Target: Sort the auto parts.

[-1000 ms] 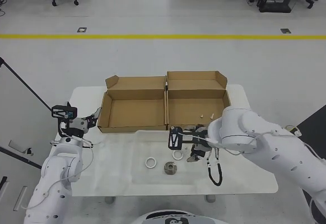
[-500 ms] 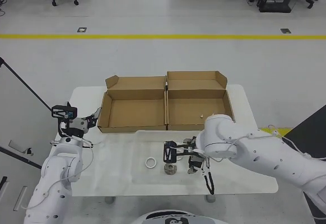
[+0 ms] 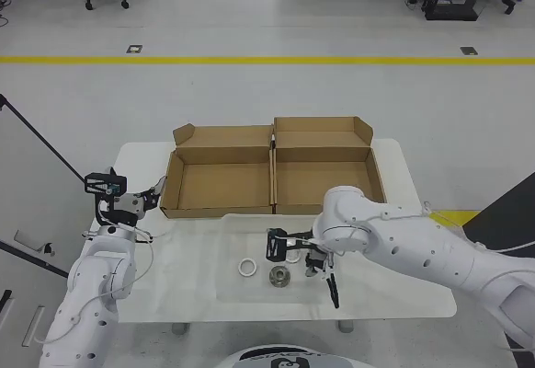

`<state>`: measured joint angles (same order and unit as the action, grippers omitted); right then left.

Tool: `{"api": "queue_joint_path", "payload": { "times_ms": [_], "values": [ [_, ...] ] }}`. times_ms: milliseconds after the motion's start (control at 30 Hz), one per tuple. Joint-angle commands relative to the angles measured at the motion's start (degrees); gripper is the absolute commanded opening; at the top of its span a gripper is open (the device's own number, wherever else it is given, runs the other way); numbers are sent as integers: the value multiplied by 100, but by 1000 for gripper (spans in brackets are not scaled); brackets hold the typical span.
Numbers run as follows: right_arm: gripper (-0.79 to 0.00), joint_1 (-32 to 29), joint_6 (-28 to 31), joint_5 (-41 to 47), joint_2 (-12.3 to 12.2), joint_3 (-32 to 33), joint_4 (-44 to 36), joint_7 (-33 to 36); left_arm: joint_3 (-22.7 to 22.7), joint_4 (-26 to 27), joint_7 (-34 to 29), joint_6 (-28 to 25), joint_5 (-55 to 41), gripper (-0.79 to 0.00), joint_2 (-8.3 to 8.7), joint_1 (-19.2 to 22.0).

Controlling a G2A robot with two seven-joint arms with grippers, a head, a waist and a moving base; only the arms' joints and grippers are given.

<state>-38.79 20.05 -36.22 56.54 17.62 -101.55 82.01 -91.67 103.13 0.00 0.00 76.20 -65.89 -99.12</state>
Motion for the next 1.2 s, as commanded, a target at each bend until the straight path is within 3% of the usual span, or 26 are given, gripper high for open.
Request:
{"api": "queue_joint_path", "payload": {
  "times_ms": [0, 233, 333, 1167],
  "values": [
    [-252, -4, -12, -42, 42, -22, 128, -56, 0, 0, 0, 0, 0, 0, 0, 0],
    [-326, -13, -72, -224, 167, -81, 390, -130, 0, 0, 0, 0, 0, 0, 0, 0],
    [-394, -28, -105, -305, 212, -98, 481, -160, 0, 0, 0, 0, 0, 0, 0, 0],
    [-462, -187, -160, -705, 468, -58, 963, -287, 0, 0, 0, 0, 0, 0, 0, 0]
  ]
}}
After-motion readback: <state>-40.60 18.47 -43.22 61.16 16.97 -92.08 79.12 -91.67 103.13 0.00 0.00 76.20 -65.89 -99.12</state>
